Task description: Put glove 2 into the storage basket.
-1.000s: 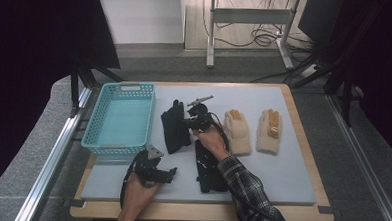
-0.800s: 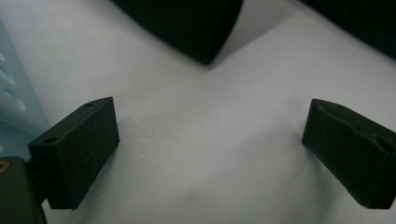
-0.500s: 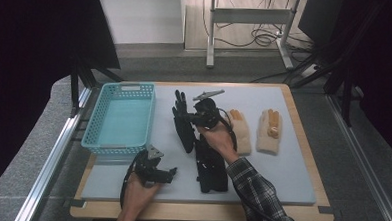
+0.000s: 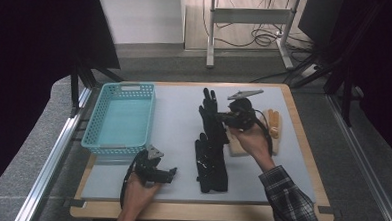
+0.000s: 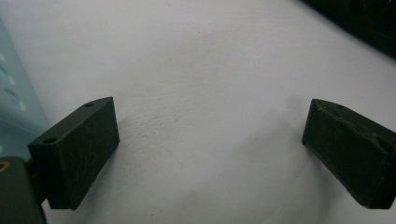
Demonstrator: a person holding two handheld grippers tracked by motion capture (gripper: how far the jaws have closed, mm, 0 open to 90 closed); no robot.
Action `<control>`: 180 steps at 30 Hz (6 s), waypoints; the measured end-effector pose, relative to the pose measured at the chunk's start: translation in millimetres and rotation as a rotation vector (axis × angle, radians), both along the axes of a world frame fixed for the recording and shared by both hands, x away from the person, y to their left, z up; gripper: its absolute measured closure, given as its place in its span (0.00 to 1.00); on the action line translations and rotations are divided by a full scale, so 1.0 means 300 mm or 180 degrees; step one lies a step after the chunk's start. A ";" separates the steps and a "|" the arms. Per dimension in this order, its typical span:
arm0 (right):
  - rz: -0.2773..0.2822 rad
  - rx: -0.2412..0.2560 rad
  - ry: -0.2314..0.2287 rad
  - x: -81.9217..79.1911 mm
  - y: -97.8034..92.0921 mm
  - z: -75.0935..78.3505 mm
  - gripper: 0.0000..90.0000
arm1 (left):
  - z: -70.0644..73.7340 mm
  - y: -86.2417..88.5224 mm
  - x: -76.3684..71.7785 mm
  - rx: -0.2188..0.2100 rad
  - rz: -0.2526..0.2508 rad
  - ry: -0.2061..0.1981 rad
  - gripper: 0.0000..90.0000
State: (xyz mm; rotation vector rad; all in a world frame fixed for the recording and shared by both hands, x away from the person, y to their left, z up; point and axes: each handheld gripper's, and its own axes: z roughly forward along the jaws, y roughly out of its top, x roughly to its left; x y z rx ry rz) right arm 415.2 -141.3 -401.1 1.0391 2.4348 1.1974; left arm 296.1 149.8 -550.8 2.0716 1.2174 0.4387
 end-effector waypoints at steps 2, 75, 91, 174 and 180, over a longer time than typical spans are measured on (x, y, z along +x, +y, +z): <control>-0.0086 -0.0083 -0.0021 -0.003 -0.049 0.001 0.96 | 0.000 0.000 0.000 0.0000 0.0000 0.0001 0.05; -0.0049 0.0026 0.0033 -0.188 0.057 -0.082 0.97 | 0.000 0.000 0.000 0.0002 0.0000 0.0001 0.05; -0.0385 0.0116 0.0352 -0.243 0.068 -0.253 0.96 | -0.001 -0.001 0.000 -0.0013 0.0012 -0.0006 0.05; 0.0564 -0.0053 0.0210 -0.324 0.027 -0.447 0.94 | -0.003 0.100 -0.055 0.0019 -0.0166 -0.0005 0.05; 0.0502 -0.0102 0.0134 -0.280 0.092 -0.449 0.94 | -0.005 0.111 -0.056 0.0024 -0.0184 0.0003 0.04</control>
